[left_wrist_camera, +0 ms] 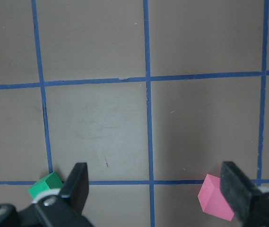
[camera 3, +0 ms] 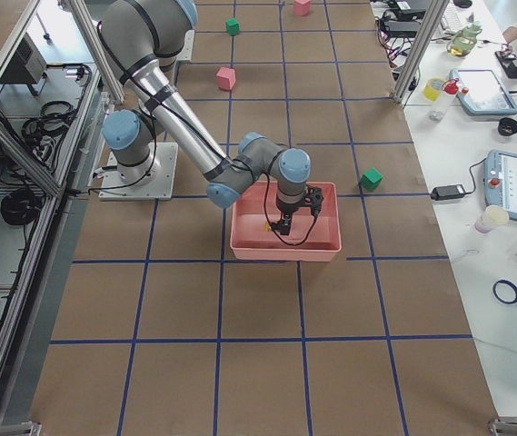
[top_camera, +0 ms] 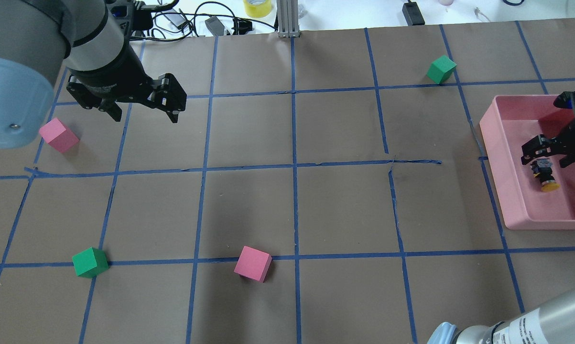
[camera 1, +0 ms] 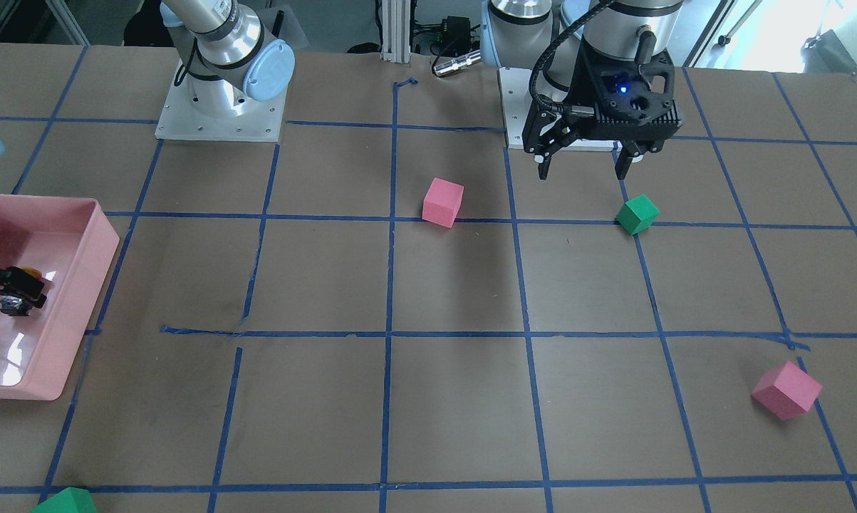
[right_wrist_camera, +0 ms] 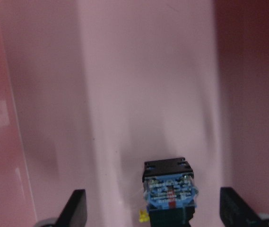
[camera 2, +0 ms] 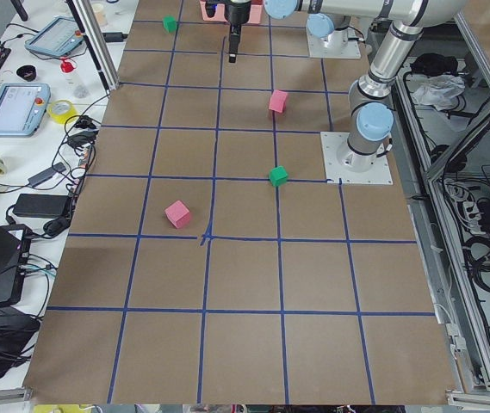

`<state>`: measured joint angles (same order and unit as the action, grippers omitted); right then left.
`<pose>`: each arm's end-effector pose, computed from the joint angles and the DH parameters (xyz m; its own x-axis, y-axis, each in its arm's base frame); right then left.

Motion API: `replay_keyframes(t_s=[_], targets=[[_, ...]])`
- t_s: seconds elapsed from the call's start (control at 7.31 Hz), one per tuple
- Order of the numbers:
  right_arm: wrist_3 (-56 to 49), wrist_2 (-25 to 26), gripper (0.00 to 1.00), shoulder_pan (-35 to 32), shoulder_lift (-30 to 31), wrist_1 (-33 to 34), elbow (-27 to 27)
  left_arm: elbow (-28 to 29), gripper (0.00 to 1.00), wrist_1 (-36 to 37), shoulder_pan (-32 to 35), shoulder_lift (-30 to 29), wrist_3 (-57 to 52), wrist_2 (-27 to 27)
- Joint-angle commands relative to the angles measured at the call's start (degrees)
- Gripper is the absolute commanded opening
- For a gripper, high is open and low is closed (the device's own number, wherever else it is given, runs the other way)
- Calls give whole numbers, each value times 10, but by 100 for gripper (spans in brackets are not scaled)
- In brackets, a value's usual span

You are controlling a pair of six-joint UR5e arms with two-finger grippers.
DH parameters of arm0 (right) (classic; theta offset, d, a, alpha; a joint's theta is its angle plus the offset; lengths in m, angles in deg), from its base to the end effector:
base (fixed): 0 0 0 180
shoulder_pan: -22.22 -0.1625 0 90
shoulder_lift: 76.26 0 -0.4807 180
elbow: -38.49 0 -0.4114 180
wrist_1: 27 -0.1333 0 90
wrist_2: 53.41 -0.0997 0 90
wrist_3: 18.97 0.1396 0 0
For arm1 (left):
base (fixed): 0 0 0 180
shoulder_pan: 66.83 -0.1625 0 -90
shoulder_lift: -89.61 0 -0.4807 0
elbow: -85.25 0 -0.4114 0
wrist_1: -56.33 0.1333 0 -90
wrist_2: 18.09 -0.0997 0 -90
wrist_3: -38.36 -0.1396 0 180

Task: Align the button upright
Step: 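Lower the right gripper into the bin and close on the button switch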

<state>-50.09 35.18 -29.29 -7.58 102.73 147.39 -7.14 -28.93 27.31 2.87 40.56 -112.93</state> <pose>-0.2586 -0.5449 0.2042 -0.9914 0.1283 -0.0255 0.1284 0.9917 -0.0054 -0.1571 -0.4868 0.5200 -0.9965 0.0256 -0.0802 0.0336 0.9943 -0.1009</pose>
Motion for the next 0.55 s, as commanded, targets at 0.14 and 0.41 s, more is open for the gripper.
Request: replay_keyframes(t_s=[0.14,0.41], targets=[[0,0,98,0,-1,0,0,0,100,0,0,0,0,0],[0,0,98,0,-6,0,7,0,100,0,0,0,0,0]])
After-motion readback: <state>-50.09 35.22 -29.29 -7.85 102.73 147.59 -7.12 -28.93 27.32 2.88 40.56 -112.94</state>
